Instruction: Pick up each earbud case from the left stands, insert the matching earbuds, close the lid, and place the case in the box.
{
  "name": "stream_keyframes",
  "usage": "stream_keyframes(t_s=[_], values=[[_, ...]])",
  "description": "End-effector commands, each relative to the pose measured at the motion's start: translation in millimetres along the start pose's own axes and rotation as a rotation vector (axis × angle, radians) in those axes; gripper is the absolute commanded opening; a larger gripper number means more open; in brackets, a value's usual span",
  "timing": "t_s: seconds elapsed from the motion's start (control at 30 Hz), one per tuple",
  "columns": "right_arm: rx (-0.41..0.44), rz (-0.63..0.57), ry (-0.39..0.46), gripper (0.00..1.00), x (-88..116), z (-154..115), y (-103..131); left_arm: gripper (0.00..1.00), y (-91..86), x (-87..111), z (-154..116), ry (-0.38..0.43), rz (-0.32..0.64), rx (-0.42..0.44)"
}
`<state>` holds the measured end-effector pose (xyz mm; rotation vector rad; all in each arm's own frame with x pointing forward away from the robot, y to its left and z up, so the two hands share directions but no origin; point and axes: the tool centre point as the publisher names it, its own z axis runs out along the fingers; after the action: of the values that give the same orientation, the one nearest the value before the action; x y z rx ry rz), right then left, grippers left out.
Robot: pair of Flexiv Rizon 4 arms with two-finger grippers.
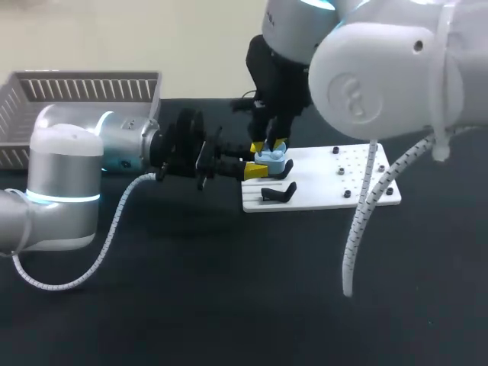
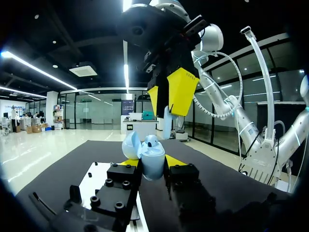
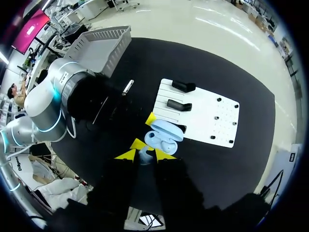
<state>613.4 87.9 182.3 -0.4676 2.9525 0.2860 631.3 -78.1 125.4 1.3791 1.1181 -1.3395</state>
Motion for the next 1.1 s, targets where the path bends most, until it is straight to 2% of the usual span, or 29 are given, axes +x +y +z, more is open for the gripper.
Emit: stream_keyframes(t_s=[0.03, 0.17, 0.5, 1.1], values=[[0.01, -0.003, -0.012, 0.0, 1.9, 4.6, 2.7, 0.0, -0.6, 1.1, -0.2, -0.003, 0.003, -0.002], [0.028, -0.018, -0.039, 0.0, 1.5, 9.3, 2.4, 0.0, -0.6, 1.1, -0.2, -0.003, 0.003, -0.002], [0.023, -0.002, -0.042, 0.0, -2.6, 10.9, -5.7, 0.0, -0.6, 1.1, -0.2, -0.003, 0.003, -0.002], [0.017, -0.024, -0.069, 0.0, -2.1, 12.8, -5.2, 0.0, -0.6, 1.1, -0.2, -0.003, 0.003, -0.002]])
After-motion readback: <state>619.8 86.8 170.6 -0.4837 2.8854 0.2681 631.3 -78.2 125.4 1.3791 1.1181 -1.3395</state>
